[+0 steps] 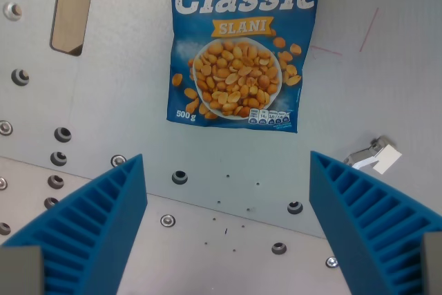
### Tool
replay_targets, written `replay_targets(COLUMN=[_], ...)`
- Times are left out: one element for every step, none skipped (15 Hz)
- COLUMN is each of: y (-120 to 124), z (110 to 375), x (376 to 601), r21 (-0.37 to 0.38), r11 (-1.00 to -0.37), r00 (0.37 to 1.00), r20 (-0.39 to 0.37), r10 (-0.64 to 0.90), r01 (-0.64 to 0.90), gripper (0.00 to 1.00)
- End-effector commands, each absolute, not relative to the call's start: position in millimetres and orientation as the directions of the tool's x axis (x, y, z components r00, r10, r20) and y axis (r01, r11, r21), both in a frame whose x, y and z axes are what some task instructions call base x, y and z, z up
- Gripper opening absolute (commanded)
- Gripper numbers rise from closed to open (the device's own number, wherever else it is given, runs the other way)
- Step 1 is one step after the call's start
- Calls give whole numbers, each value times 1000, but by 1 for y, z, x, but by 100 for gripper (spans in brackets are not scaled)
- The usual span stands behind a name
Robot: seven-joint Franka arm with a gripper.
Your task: Move in base positive z
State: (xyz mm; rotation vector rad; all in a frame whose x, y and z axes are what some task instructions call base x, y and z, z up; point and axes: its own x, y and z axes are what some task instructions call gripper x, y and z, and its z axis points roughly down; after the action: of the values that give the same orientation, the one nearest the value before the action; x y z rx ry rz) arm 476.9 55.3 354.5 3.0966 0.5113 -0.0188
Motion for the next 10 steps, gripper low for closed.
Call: replay_targets(y=[55, 55, 55, 55, 55, 55, 55, 55, 55, 55], z=[363, 368, 373, 378, 383, 388, 393, 398, 403, 408], x=[477, 477, 476, 476, 476, 476, 477, 477, 477, 477], r21=[3, 3, 3, 3, 3, 3, 3, 3, 3, 3], r11=[-947, -947, -947, -947, -947, -947, -947, -947, -947, -947], r00=[947, 947, 947, 947, 947, 947, 947, 947, 947, 947], r20=[-6, -6, -6, -6, -6, -6, -6, -6, -6, -6], r10=[322, 322, 322, 322, 322, 322, 322, 322, 322, 322], r01=[322, 322, 322, 322, 322, 322, 322, 322, 322, 322], gripper=[100, 100, 100, 100, 100, 100, 100, 100, 100, 100])
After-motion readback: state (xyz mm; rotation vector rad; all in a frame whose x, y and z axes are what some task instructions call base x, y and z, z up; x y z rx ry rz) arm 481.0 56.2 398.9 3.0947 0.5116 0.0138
